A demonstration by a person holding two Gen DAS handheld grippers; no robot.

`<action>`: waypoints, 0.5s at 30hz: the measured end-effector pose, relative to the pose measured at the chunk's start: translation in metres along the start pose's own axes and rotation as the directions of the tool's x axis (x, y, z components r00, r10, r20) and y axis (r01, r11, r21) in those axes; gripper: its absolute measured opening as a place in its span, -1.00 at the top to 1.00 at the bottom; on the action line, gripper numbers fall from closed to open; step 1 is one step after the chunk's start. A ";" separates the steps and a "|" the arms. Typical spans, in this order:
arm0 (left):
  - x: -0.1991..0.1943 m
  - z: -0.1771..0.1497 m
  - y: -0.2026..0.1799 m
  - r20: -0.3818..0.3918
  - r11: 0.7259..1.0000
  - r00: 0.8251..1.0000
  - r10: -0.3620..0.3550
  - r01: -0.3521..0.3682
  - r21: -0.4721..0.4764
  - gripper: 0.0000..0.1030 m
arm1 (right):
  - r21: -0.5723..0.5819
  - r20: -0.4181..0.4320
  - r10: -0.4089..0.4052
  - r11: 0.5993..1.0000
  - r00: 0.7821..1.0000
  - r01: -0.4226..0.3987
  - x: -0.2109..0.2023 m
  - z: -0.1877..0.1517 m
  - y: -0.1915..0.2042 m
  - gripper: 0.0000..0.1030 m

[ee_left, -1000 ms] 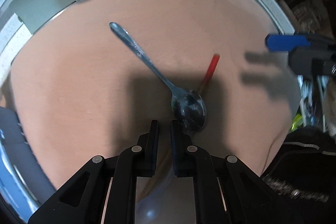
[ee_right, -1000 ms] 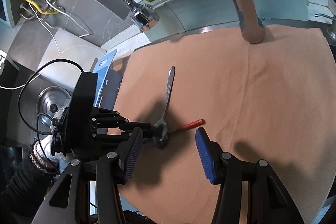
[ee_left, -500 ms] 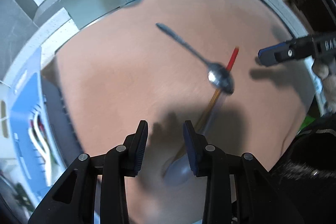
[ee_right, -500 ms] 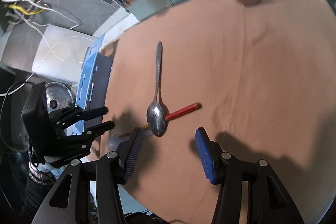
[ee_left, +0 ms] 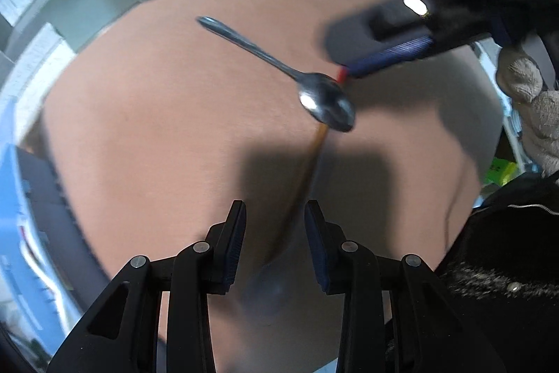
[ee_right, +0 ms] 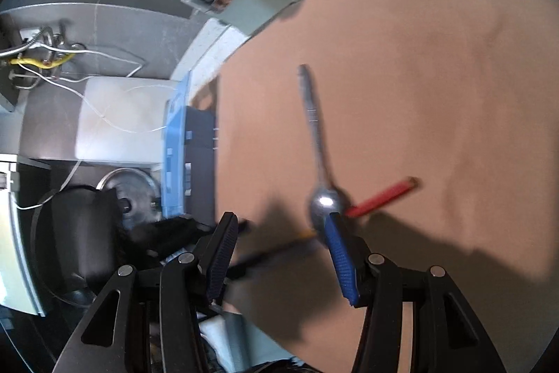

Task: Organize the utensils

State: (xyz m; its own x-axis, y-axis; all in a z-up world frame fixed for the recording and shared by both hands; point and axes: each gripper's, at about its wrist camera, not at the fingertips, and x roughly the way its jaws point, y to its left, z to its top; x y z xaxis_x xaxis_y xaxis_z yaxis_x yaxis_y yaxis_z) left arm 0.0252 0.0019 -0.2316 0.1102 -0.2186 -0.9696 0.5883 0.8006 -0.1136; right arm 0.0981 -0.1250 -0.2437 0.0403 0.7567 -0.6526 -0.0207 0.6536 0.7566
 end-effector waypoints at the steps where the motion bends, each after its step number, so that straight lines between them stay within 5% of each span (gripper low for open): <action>1: 0.003 -0.001 -0.002 -0.002 1.000 1.000 -0.022 0.022 -0.006 0.36 | -0.011 -0.001 -0.015 1.000 1.000 0.015 0.006 0.002 0.005 0.06; 15: 0.012 -0.007 -0.030 0.110 0.966 0.968 -0.224 0.236 -0.108 0.34 | 0.004 -0.097 -0.034 0.999 0.995 0.035 0.043 -0.006 0.002 0.06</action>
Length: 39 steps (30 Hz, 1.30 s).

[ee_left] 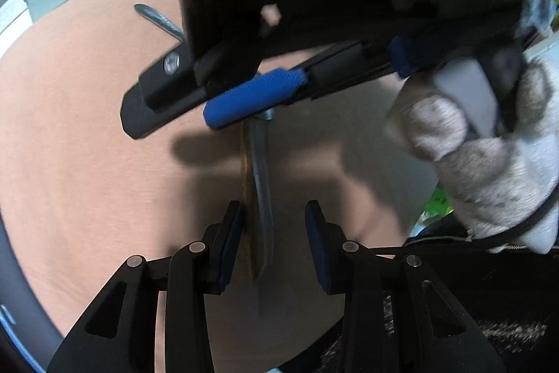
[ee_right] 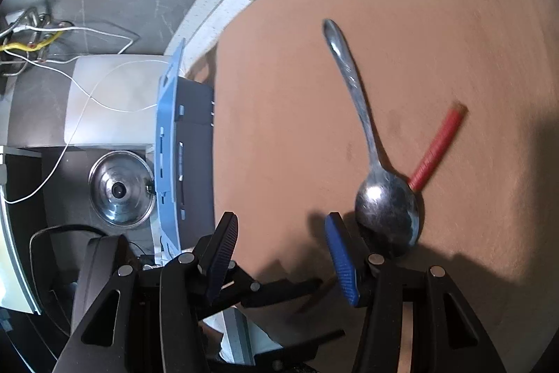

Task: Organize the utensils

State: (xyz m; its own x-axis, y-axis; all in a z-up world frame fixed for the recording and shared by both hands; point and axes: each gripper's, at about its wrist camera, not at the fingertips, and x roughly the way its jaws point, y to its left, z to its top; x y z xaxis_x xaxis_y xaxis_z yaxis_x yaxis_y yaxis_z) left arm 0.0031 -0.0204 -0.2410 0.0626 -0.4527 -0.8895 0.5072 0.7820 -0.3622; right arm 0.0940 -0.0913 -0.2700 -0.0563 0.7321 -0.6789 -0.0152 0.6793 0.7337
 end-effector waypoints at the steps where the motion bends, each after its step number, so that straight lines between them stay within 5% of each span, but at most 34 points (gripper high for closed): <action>1: 0.000 0.000 -0.002 0.009 1.000 1.000 -0.005 0.005 -0.006 0.34 | -0.002 -0.004 -0.007 1.000 1.000 0.007 -0.001 -0.001 -0.002 0.06; 9: 0.003 -0.003 -0.020 0.041 1.000 0.999 -0.020 0.020 -0.009 0.34 | -0.005 -0.009 -0.038 0.999 0.999 0.038 -0.031 -0.011 -0.026 0.17; 13: -0.007 -0.006 -0.020 0.052 1.000 0.999 0.002 -0.003 0.011 0.34 | -0.040 0.021 -0.156 0.987 0.987 0.157 -0.049 -0.015 -0.035 0.14; 17: -0.013 0.000 -0.015 0.066 0.998 0.996 0.058 -0.058 -0.006 0.34 | 0.046 0.039 -0.066 0.997 0.997 0.064 -0.069 -0.018 -0.059 0.14; 21: -0.003 0.005 -0.014 0.037 0.989 0.989 0.145 -0.145 0.009 0.34 | 0.015 0.075 -0.093 0.996 0.993 0.092 -0.085 -0.026 -0.059 0.14; 32: 0.011 0.010 -0.024 -0.009 0.962 0.967 0.256 -0.254 0.097 0.28 | 0.025 0.053 -0.108 0.994 0.993 0.107 -0.061 -0.036 -0.058 0.16; 39: 0.001 0.005 -0.007 -0.024 0.971 0.972 0.235 -0.233 0.061 0.29 | 0.000 0.051 -0.124 0.992 0.991 0.124 -0.051 -0.040 -0.048 0.16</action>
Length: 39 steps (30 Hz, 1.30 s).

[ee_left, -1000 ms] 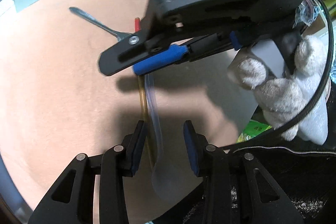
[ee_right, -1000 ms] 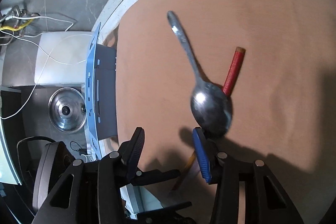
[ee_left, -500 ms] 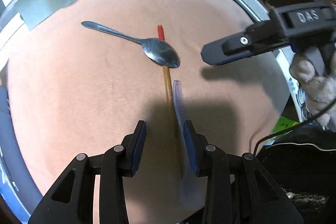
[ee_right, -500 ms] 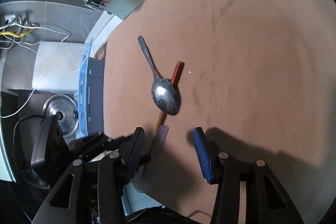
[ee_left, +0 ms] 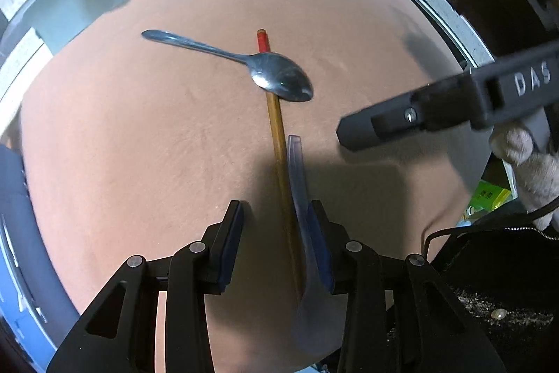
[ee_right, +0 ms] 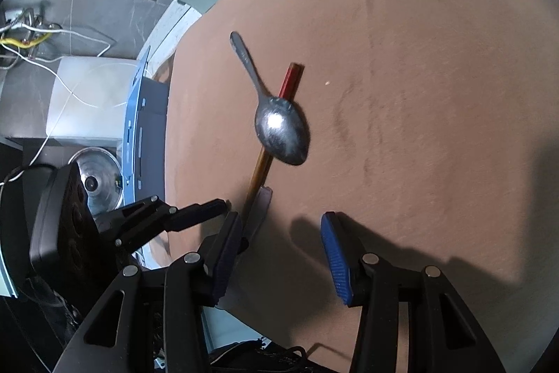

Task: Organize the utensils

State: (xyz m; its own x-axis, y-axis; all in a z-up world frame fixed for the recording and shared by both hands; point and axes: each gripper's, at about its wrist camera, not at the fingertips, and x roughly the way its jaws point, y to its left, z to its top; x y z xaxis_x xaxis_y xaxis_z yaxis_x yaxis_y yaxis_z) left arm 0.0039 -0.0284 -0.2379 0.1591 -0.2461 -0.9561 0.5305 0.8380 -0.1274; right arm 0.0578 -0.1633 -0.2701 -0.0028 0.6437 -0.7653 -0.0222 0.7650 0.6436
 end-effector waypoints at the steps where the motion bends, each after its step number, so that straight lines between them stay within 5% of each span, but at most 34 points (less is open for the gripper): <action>1: -0.001 -0.001 0.004 0.000 1.000 1.000 -0.008 0.008 -0.010 0.29 | 0.001 -0.001 -0.001 1.000 1.000 0.001 0.001 -0.002 0.000 0.16; 9: -0.003 0.007 0.027 -0.011 0.998 0.999 -0.034 0.035 0.044 0.29 | 0.044 0.080 -0.043 0.998 0.996 0.040 -0.002 -0.017 0.004 0.17; 19: -0.015 0.017 0.049 -0.011 0.979 0.996 -0.090 0.090 0.184 0.31 | 0.192 0.233 -0.122 0.978 0.965 0.078 0.004 -0.061 0.020 0.17; 25: -0.020 0.045 0.052 0.037 0.977 0.983 -0.179 0.173 0.126 0.31 | 0.197 0.273 -0.184 0.971 0.944 0.132 0.013 -0.089 0.039 0.17; 31: -0.001 0.065 0.029 0.024 0.977 0.998 -0.052 0.046 0.209 0.26 | 0.225 0.307 -0.217 0.963 0.927 0.151 0.006 -0.106 0.041 0.17; 39: 0.003 0.060 0.017 0.044 0.961 0.999 0.009 -0.021 0.275 0.42 | 0.226 0.327 -0.229 0.961 0.917 0.159 0.006 -0.110 0.050 0.17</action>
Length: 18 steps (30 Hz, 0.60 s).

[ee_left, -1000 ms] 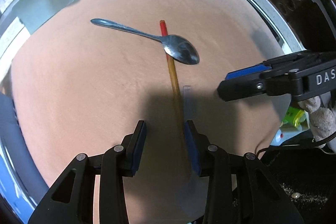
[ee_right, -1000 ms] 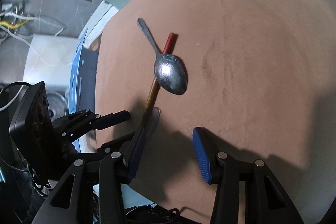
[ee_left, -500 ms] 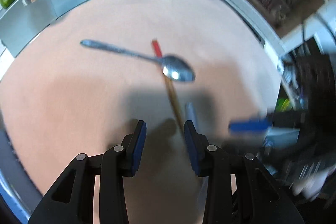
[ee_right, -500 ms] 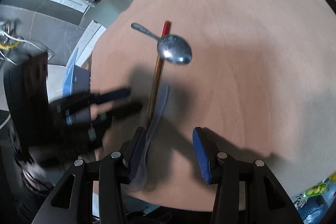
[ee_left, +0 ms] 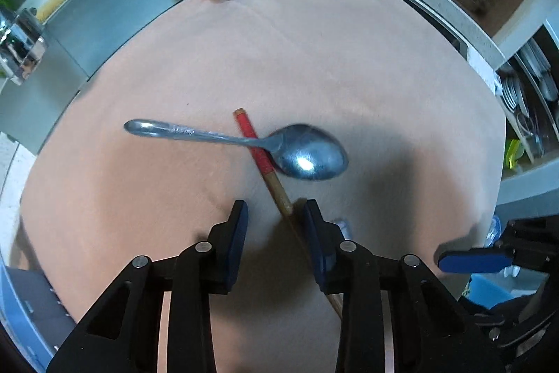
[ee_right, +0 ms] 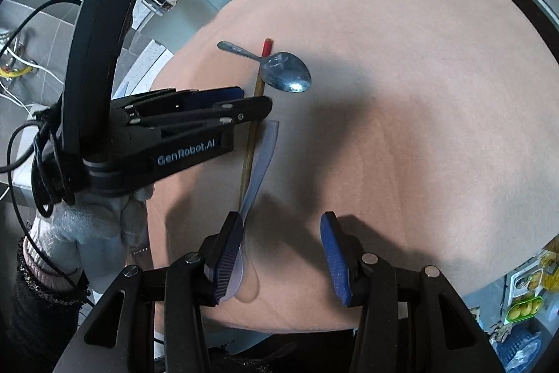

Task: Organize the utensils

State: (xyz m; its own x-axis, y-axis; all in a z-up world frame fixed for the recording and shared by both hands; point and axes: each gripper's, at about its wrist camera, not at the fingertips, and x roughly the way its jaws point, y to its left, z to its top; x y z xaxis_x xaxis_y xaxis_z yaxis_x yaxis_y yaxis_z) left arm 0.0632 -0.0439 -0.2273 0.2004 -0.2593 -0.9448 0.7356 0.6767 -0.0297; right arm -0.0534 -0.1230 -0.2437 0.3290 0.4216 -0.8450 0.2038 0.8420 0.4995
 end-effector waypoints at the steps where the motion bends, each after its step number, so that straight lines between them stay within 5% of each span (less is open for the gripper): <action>1: -0.003 -0.004 0.002 0.000 1.000 1.000 0.005 -0.005 0.004 0.43 | -0.003 -0.001 -0.004 1.000 1.000 0.004 0.002 0.000 0.003 0.17; 8: -0.008 -0.023 0.011 -0.008 1.000 1.000 0.021 -0.021 0.010 0.68 | -0.034 -0.043 -0.021 0.999 0.999 0.020 0.019 -0.002 0.018 0.17; 18: -0.019 -0.059 0.033 -0.016 0.999 1.000 0.001 -0.001 -0.038 0.69 | -0.084 -0.052 -0.099 0.992 0.994 0.095 0.034 0.004 0.043 0.17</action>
State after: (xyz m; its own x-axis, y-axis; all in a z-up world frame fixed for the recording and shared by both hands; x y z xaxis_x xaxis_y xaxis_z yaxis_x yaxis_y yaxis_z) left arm 0.0457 0.0243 -0.2295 0.1907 -0.2480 -0.9498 0.7104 0.7026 -0.0408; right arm -0.0297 -0.0738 -0.2506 0.2590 0.3527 -0.8992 0.1555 0.9036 0.3992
